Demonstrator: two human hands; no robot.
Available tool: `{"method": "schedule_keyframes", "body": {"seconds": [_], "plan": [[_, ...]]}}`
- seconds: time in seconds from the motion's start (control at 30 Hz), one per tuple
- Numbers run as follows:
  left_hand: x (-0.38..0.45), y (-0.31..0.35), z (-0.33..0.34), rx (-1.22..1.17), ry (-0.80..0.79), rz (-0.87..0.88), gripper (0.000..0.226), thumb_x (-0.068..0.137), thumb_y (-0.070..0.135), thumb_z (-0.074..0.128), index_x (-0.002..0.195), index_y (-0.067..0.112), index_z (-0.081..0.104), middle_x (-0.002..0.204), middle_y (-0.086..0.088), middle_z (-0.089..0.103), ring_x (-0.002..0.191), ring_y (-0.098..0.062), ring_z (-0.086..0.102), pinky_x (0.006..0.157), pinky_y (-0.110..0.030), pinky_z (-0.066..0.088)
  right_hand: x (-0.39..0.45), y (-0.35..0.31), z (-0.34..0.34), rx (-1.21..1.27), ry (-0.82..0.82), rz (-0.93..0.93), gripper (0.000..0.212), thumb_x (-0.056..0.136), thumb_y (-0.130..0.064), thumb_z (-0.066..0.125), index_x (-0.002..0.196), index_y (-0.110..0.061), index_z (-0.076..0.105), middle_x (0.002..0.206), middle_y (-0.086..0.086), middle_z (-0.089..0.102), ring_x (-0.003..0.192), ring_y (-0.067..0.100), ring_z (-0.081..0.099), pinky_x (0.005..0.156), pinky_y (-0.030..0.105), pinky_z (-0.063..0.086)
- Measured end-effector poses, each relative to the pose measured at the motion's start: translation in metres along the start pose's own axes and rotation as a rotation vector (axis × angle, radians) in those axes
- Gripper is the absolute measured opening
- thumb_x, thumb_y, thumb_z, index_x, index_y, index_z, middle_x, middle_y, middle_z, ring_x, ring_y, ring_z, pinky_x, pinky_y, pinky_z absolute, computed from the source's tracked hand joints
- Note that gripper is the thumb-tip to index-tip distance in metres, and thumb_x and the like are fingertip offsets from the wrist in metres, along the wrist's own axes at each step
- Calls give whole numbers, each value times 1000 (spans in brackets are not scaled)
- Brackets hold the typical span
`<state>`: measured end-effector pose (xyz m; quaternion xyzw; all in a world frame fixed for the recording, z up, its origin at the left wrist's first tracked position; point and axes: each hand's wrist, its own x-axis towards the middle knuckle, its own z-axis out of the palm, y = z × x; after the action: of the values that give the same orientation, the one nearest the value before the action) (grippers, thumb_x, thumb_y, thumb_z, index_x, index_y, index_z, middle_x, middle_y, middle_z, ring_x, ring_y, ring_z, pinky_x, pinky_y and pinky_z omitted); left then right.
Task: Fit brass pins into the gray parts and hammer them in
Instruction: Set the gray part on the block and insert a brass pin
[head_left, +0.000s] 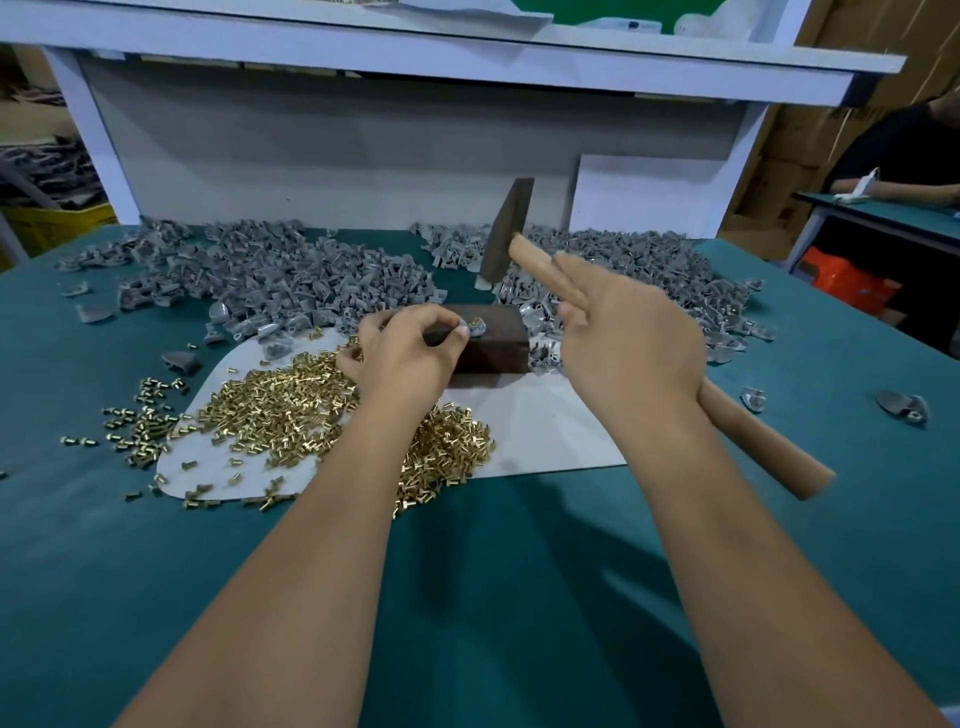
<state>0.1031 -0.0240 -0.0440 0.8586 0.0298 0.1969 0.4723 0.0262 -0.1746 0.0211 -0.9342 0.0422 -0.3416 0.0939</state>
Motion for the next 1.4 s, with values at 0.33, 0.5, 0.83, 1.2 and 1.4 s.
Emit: {"method": "schedule_keyframes", "body": {"seconds": [0.33,0.5,0.83,1.2,1.4], "plan": [[5,-4,2,40,12,-24,26,81,50,74,58,52,60,80,43,27,132,-14,30,98,-36,1,4,-1,1,16,-13,-35,42,96,-27,49,136,-40,43,88,2,64,68,27,54,54,29,34],[6,-7,3,26,-1,-1,27,81,53,72,61,63,57,76,52,45,130,-6,25,95,-37,3,-9,-4,11,-92,-116,-63,48,96,-27,49,138,-46,36,92,0,63,72,27,55,53,28,29],[10,-11,4,29,-9,-27,22,83,52,71,63,50,61,88,32,55,134,-9,24,104,-47,8,-20,-1,18,-137,-21,-69,56,93,-20,52,142,-42,34,92,1,61,66,25,45,52,29,24],[9,-9,6,50,11,-52,21,82,54,70,64,51,61,107,23,62,135,-10,25,104,-48,11,-26,-12,21,-149,-9,-54,58,93,-17,53,144,-36,33,91,5,59,67,24,45,56,32,27],[8,-8,4,33,-12,-60,20,82,54,70,64,53,61,110,23,60,135,-10,23,107,-50,11,-27,-9,24,-200,-23,-63,59,94,-18,52,145,-37,29,96,6,60,76,26,55,57,33,27]]}}
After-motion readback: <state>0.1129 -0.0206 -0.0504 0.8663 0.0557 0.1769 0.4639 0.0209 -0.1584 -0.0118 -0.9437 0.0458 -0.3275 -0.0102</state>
